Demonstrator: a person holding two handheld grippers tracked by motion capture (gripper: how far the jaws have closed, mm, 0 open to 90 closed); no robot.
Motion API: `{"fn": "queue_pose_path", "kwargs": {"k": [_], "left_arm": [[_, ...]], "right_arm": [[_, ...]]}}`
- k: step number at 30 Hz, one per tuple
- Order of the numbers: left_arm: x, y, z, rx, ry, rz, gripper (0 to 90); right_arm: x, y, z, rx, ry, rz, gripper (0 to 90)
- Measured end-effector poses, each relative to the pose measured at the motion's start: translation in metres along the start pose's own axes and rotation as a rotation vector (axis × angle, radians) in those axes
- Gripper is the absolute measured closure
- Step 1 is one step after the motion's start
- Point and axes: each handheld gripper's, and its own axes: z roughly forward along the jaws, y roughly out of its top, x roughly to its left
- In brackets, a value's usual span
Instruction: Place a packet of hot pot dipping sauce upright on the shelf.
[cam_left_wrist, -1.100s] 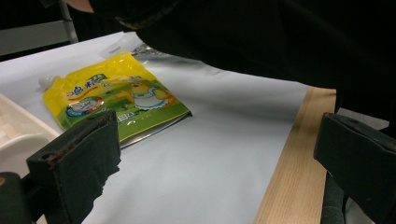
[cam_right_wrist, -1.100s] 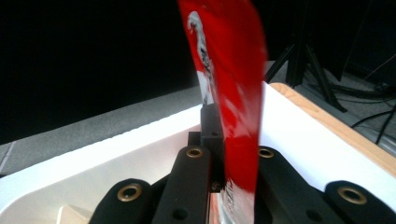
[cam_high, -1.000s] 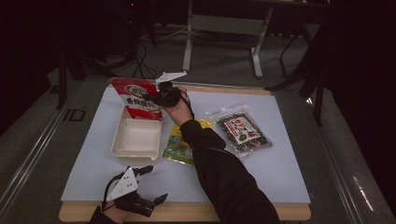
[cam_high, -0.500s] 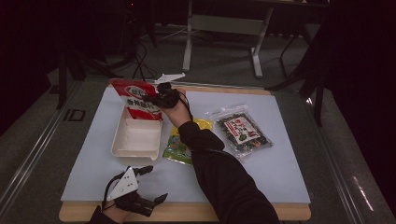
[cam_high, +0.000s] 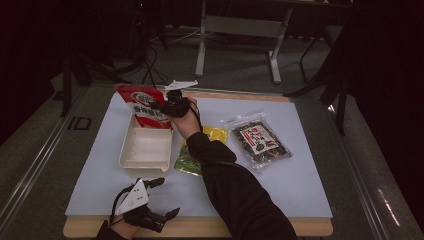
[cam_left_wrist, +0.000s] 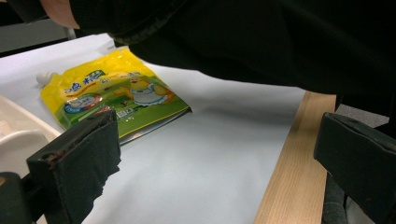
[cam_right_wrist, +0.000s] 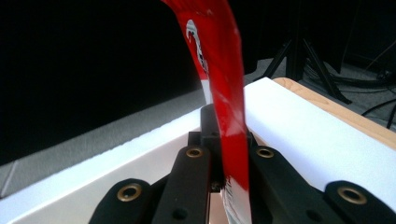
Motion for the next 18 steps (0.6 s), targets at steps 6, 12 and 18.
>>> {"fn": "queue_pose_path", "kwargs": {"k": [6,12,18], "left_arm": [[0.0,0.0,-0.001,0.001,0.0,0.004,1.6],[-0.001,0.0,0.001,0.004,0.0,0.004,1.6],[-0.001,0.0,0.003,0.006,0.0,0.005,1.6]], "right_arm": [[-0.002,-0.008,0.006,0.057,-0.009,0.0,86.9],[0.002,0.002,-0.004,0.12,-0.021,-0.05,73.5],[0.005,0.001,-0.02,0.142,-0.048,-0.089,69.4]]}}
